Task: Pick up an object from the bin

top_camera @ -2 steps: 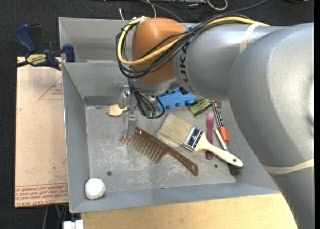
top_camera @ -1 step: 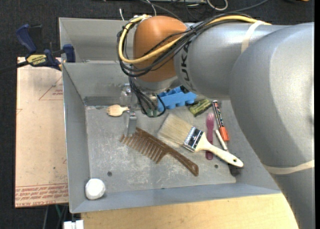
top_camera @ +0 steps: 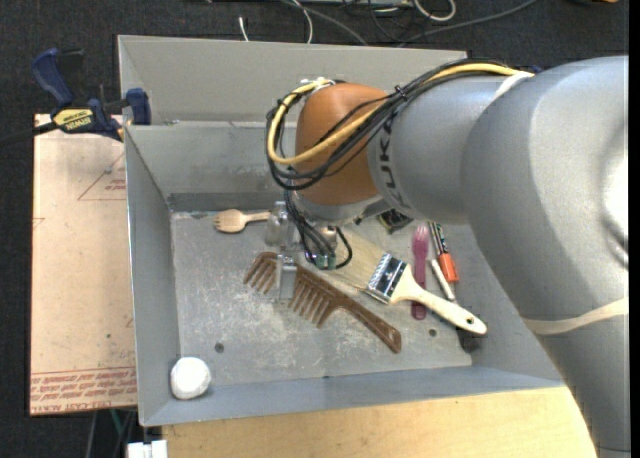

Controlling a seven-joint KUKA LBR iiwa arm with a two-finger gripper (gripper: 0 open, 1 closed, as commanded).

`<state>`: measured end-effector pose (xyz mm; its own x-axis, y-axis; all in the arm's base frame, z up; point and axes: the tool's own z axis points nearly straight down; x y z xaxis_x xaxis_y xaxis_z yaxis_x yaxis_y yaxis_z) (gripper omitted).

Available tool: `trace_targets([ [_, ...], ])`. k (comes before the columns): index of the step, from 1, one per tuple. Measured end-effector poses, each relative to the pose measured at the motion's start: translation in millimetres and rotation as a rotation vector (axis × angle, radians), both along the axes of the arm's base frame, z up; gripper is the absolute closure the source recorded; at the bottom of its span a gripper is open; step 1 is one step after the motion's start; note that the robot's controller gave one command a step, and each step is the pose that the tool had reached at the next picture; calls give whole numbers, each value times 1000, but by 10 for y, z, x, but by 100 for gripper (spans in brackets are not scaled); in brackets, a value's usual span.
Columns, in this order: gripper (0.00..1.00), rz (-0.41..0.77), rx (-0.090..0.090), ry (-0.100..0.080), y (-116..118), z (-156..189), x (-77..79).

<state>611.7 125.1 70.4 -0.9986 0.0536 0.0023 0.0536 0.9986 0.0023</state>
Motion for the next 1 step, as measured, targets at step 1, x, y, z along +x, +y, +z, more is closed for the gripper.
trace_targets([
  [1,0,-99,6,-17,-135,460,-27],
])
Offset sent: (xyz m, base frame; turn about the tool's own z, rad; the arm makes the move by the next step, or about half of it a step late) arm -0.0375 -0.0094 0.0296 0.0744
